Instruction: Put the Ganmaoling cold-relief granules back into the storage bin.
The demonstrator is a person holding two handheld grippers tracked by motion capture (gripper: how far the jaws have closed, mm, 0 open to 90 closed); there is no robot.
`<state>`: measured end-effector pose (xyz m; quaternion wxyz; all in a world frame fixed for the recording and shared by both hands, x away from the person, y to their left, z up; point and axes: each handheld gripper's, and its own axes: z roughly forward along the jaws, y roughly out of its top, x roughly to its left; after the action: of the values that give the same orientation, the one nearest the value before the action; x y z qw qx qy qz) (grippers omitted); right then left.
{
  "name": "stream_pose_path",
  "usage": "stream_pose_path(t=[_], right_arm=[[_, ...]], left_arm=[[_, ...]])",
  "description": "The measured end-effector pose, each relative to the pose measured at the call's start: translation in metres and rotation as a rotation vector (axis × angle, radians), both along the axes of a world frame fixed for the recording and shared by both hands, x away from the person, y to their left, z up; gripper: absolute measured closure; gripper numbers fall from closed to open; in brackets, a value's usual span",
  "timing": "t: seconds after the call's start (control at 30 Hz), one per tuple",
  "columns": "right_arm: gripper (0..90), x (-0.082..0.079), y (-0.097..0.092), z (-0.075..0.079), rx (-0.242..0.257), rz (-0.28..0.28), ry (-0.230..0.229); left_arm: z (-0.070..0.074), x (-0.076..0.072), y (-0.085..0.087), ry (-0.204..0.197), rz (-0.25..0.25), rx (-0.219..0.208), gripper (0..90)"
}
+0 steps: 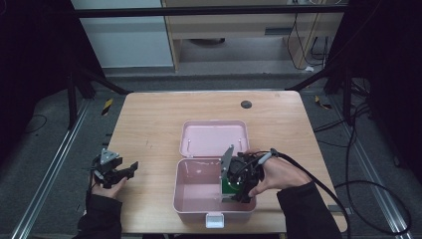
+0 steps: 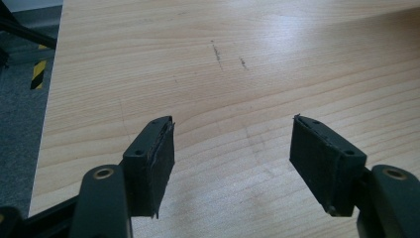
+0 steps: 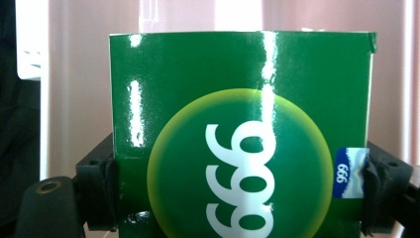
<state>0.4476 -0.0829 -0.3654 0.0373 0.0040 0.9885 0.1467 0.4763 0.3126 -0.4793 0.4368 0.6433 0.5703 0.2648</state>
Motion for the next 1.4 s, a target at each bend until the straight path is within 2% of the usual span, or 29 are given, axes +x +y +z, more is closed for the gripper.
stream_pose_path(t=[0.47,0.57,0.67,0.93,1.1,1.17,1.2,1.23,1.27,1.33,1.4], right_arm=[[14.8,0.003,0.008,-0.018,-0.071,0.012,-0.002],[14.6,0.004,0.005,-0.023,-0.05,-0.009,0.019],[14.3,0.005,0.004,-0.026,-0.047,-0.015,0.018],[12.6,0.007,0.007,-0.033,-0.101,-0.015,0.022],[12.3,0.006,0.002,-0.021,-0.021,-0.019,0.01],[12.3,0.004,-0.003,-0.012,0.023,-0.027,-0.007],[12.3,0.004,-0.003,-0.012,0.023,-0.027,-0.007],[11.7,0.003,-0.007,-0.006,0.063,-0.041,-0.017],[11.7,0.003,-0.007,-0.006,0.063,-0.041,-0.017],[11.2,0.003,-0.014,0.003,0.119,-0.066,-0.045],[11.4,0.003,-0.016,0.006,0.134,-0.076,-0.056]], left_arm=[[0.0,0.0,0.0,-0.003,0.001,-0.002,33.0],[0.0,0.0,0.0,0.0,-0.001,0.0,33.0],[0.0,0.0,0.0,0.001,-0.001,0.0,32.9],[0.0,0.0,0.001,0.0,0.0,-0.002,32.9],[0.0,0.0,0.0,0.001,-0.002,0.0,33.0],[0.0,0.0,0.0,0.0,0.0,-0.001,33.0],[0.0,0.0,0.0,0.0,0.0,-0.001,32.9],[0.0,0.0,0.0,0.001,0.0,0.0,33.0],[0.0,0.0,0.0,0.001,0.0,0.0,33.0],[0.0,0.0,0.0,-0.001,0.001,-0.003,33.0],[0.0,0.0,0.0,-0.001,0.001,-0.003,33.1]])
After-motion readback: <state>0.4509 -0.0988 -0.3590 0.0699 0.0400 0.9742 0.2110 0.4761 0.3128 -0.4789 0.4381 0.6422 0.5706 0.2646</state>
